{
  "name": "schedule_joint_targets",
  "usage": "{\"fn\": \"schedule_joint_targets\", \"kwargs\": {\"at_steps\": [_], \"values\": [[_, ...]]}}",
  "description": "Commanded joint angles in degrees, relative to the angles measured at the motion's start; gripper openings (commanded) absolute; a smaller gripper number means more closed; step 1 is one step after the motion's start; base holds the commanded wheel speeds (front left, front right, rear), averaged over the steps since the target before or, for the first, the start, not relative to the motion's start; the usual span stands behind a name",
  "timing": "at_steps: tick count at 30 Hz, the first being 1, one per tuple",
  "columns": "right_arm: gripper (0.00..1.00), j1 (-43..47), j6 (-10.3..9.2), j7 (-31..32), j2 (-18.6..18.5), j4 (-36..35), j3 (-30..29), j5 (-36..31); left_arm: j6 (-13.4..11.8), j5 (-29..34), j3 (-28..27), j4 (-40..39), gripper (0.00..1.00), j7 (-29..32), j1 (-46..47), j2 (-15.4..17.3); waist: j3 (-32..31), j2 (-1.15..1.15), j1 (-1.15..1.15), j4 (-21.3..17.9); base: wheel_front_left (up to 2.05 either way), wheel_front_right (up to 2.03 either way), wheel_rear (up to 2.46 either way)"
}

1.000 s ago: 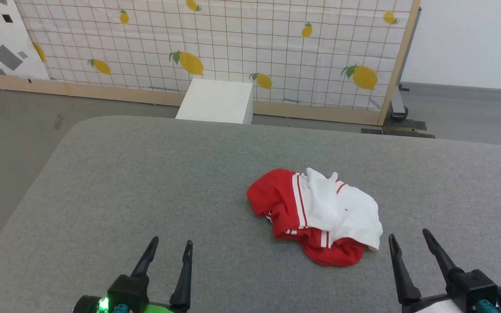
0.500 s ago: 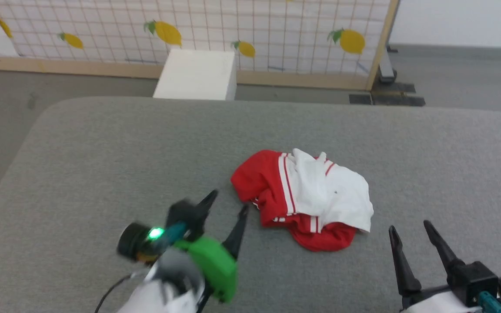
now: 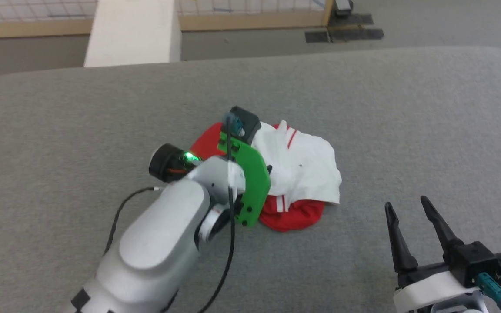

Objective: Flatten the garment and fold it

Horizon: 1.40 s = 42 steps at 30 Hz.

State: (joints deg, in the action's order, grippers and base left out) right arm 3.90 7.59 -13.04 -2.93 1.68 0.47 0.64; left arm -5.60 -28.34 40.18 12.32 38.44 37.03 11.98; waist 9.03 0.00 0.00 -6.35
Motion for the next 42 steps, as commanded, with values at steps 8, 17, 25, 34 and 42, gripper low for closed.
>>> {"fn": "schedule_joint_targets", "kwargs": {"at_steps": [8,17,25,34,42], "values": [[1.0,-2.48,-0.1,-1.4,0.05,1.57,0.28,1.37,2.4,-2.37,0.26,9.6,1.0,2.22,6.0,-2.77,5.73,0.0,0.0,-4.44,0.0,0.0,0.0],[1.0,-2.8,-0.1,-1.77,0.05,2.55,-0.31,0.99,3.42,-3.59,-1.39,10.63,0.0,-6.87,5.25,-4.71,4.22,0.0,0.0,-0.86,0.0,0.0,0.0],[1.0,-0.27,-0.1,-1.73,0.05,2.32,-2.08,-0.14,-0.21,-10.39,-11.58,-3.14,0.0,-20.36,-7.37,-2.8,-0.71,0.0,0.0,6.44,0.0,0.0,0.0],[1.0,1.16,-0.1,-0.75,0.05,2.17,-1.83,-0.1,-5.43,-17.17,-23.18,-4.27,0.0,-30.78,-28.52,0.41,-4.32,0.0,0.0,10.79,0.0,0.0,0.0],[1.0,2.23,-0.1,2.14,0.05,2.09,-3.23,-0.09,-5.56,-11.34,-22.09,2.61,1.0,-39.85,-31.51,2.26,-6.46,0.0,0.0,12.48,0.0,0.0,0.0]]}}
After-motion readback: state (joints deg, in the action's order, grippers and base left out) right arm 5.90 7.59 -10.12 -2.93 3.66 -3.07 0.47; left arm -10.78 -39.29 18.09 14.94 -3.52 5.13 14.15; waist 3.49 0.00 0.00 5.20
